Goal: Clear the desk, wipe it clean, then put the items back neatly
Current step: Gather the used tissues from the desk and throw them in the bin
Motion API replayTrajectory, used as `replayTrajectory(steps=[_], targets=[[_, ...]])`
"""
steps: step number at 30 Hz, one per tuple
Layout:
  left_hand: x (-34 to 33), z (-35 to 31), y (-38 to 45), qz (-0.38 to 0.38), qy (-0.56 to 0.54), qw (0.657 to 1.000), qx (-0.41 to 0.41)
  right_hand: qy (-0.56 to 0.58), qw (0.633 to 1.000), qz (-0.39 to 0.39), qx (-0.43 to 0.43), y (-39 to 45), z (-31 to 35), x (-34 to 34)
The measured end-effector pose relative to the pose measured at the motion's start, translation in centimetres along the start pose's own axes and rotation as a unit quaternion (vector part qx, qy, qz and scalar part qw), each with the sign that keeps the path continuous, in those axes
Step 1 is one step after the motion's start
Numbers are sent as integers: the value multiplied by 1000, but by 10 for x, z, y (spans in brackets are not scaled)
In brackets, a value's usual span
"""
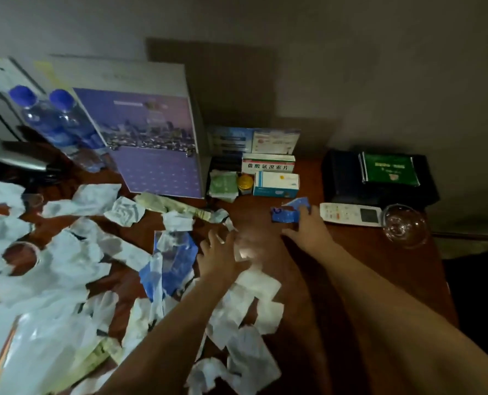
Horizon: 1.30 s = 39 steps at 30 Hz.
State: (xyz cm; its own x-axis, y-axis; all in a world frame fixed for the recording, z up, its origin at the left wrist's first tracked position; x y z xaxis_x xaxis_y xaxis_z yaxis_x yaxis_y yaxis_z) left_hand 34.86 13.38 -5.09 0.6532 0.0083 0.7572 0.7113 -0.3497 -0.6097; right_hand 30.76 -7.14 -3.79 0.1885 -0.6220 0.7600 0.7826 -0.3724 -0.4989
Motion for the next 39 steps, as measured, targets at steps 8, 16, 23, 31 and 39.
replayTrajectory(steps=[8, 16, 23, 31, 39], targets=[[6, 12, 22, -15, -76, 997, -23, -14, 999, -1, -37, 19, 3, -15], [21, 16, 42, -10, -72, 994, -85, -65, 997, -6, -40, 12, 3, -27], [19, 9, 39, -1, -70, 994, -81, 156, 987, 27, 35, -18, 18, -36], [24, 13, 35, 2, -79, 995, -68, 58, 976, 162, 133, -41, 27, -73], [18, 11, 33, 24, -87, 996, -24, 16, 988, 125, 91, -49, 11, -71]])
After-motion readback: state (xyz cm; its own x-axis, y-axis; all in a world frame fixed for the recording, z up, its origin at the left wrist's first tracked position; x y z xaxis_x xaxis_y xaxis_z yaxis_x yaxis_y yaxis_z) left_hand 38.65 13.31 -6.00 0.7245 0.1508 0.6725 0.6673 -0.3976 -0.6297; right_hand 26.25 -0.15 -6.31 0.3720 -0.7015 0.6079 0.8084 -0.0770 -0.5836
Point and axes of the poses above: each hand's wrist, its own y-axis towards the middle knuckle, its own x-axis out of the back of the hand, z = x × y, the point moved 4 cm from there along y, towards the middle knuckle, and after that the axes turned 8 degrees about z, right-handed, at the moved point
